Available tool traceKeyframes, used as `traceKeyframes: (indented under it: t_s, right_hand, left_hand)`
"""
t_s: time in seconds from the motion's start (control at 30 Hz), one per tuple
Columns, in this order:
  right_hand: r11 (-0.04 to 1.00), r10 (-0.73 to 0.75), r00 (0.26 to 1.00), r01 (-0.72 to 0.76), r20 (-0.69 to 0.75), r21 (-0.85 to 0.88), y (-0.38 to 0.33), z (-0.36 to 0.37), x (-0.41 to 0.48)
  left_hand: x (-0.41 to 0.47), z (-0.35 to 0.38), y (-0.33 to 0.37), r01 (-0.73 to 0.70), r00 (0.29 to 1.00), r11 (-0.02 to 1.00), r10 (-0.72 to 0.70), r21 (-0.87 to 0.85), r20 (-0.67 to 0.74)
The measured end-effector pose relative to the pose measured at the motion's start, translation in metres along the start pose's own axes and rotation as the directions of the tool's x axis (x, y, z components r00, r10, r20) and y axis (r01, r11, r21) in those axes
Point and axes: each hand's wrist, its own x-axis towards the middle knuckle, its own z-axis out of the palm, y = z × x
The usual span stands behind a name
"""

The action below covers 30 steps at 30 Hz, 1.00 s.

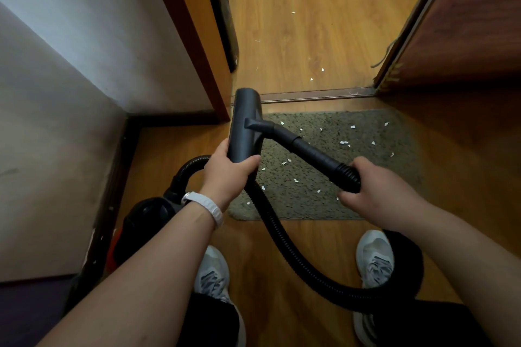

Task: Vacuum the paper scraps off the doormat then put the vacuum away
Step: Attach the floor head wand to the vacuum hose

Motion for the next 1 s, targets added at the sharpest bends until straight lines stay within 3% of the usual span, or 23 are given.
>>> traceKeyframes:
  t_s: [0.13, 0.3, 0.53, 0.73, 1.0]
  right_hand:
    - [0.952, 0.104, 0.981, -0.146, 0.165, 0.268, -0.006, 0.012, 0.002]
    - [0.990, 0.065, 0.998, -0.068, 0.024, 0.127, -0.005, 0.011, 0.005]
    - [0.971, 0.058, 0.989, -0.087, 0.134, 0.224, -0.012, 0.004, 0.007]
    - [0.985, 0.055, 0.995, -0.067, 0.078, 0.160, -0.014, 0.006, 0.006]
    - [0.975, 0.028, 0.997, -0.044, 0.076, 0.216, -0.036, 0.007, 0.013]
  left_hand:
    - [0.000, 0.005, -0.003, 0.005, 1.000, 1.000, -0.005, -0.022, 0.007]
    - [-0.001, 0.001, -0.014, 0.045, 0.997, 0.999, -0.045, -0.004, 0.061]
    - [0.006, -0.013, -0.022, 0.048, 0.999, 0.998, -0.048, -0.029, 0.021]
    - [0.010, -0.016, -0.030, 0.048, 0.999, 0.999, -0.048, -0.024, 0.005]
    - [0.015, -0.044, -0.045, 0.116, 0.989, 0.992, -0.120, 0.046, 0.084]
